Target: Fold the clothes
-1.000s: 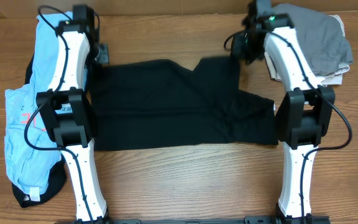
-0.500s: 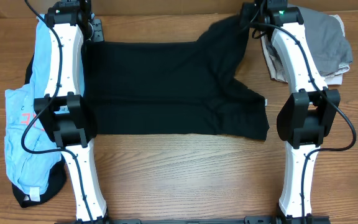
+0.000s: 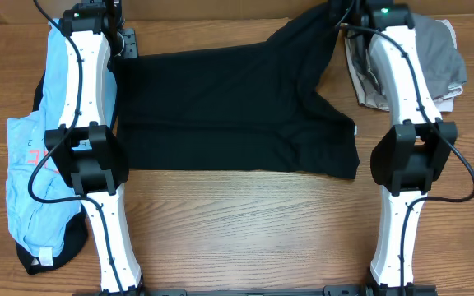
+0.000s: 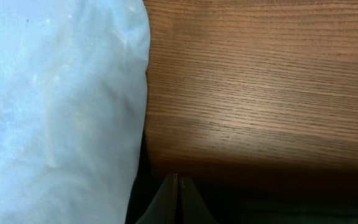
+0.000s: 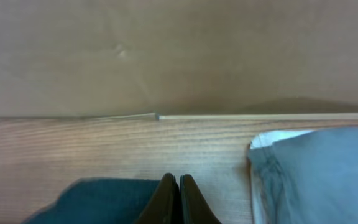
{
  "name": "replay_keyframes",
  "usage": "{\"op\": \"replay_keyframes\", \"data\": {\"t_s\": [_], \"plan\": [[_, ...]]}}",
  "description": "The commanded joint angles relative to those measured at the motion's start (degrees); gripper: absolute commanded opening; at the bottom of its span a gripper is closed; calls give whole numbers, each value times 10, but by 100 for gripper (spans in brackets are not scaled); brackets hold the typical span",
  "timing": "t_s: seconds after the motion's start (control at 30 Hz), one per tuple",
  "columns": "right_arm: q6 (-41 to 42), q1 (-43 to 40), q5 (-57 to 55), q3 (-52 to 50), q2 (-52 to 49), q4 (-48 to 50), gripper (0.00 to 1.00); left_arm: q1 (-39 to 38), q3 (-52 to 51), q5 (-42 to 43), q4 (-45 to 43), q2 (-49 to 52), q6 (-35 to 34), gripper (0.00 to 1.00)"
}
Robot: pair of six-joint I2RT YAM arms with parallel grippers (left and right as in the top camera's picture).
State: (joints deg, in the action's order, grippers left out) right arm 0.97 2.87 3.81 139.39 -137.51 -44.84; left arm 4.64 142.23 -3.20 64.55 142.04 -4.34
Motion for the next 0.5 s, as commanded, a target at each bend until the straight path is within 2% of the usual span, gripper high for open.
{"op": "replay_keyframes", "data": {"t_s": [0.0,0.23,0.3,0.4,0.47], "plan": [[-73,-12,58,82,18,-74,4,6,13,0,8,3,-5,4],[-75,-14,79,173,18,-353,4,7,13,-5,56,3,35,4],[-75,-14,79,187,18,-422,11,7,13,-4,79,3,43,4],[-74,-16,84,194,18,-505,13,7,13,-5,118,3,46,4],[-59,-17,101,190,18,-522,13,7,13,-4,143,3,46,4]]}}
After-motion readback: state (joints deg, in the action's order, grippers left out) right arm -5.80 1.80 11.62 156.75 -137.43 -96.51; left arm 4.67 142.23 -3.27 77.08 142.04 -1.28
